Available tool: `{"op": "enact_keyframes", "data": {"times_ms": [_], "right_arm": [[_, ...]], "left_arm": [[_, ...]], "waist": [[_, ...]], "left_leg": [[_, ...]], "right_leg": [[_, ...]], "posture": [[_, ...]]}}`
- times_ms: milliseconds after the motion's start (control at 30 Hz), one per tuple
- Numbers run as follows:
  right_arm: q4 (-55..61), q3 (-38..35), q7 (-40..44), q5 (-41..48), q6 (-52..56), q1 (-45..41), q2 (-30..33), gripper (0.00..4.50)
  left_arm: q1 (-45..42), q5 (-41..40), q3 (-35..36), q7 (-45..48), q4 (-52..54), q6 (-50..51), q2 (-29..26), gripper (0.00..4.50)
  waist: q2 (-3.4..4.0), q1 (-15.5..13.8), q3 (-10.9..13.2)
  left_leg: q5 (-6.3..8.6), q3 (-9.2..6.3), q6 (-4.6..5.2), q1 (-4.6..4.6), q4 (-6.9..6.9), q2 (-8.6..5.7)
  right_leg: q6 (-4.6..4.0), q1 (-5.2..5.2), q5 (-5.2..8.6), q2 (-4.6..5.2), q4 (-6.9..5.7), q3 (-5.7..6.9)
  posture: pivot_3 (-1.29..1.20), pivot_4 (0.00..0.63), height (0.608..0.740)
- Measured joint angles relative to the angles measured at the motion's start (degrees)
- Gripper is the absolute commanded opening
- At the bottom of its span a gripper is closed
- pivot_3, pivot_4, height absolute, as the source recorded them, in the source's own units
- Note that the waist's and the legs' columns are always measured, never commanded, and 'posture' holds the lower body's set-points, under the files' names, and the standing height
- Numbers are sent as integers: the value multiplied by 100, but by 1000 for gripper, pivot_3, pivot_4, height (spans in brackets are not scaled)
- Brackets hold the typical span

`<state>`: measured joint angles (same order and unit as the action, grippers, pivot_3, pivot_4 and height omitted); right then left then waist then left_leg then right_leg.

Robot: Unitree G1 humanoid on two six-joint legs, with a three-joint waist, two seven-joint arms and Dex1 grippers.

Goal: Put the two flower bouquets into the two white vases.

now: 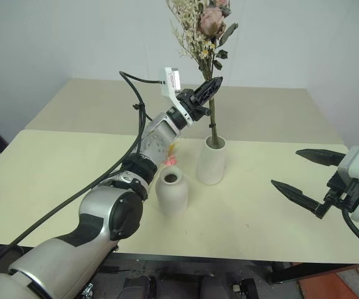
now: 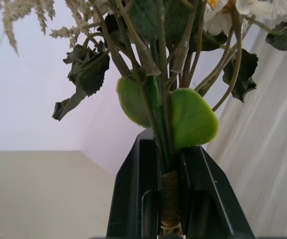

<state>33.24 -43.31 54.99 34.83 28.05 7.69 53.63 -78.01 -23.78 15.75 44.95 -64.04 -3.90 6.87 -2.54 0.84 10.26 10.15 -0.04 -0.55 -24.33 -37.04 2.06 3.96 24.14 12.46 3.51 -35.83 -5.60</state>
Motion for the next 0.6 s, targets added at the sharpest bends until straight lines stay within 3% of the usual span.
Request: {"op": "enact_keyframes", "data": {"times_ms": [133,467,567,600], "right_arm": [[-1,0,0,0,0,0,0,4500],[-60,0,4,-28,-1,-5,27,4500],[-86,1,8,-30,-2,-16,65,4500],[-104,4,11,-30,-4,-22,76,4500]], "left_arm": [[111,240,-239,194,16,-186,-8,124],[459,707,-727,615,129,-342,-86,3536],[661,780,-867,745,529,-288,-144,4434],[760,783,-928,802,763,-181,-194,4491]], "waist": [[0,9,0],[1,7,-1],[3,18,-2],[3,26,-2]], "left_leg": [[0,-1,0,3,0,0],[0,-2,0,3,0,0],[0,-2,0,5,0,0],[0,-2,0,5,1,1]], "right_leg": [[0,-1,0,0,-1,0],[0,-1,0,0,-2,-1],[-1,-2,0,-1,-3,-1],[-1,-1,0,-1,-3,-2]], "posture": [[0,150,740],[0,150,740],[0,150,740],[0,150,740]]}}
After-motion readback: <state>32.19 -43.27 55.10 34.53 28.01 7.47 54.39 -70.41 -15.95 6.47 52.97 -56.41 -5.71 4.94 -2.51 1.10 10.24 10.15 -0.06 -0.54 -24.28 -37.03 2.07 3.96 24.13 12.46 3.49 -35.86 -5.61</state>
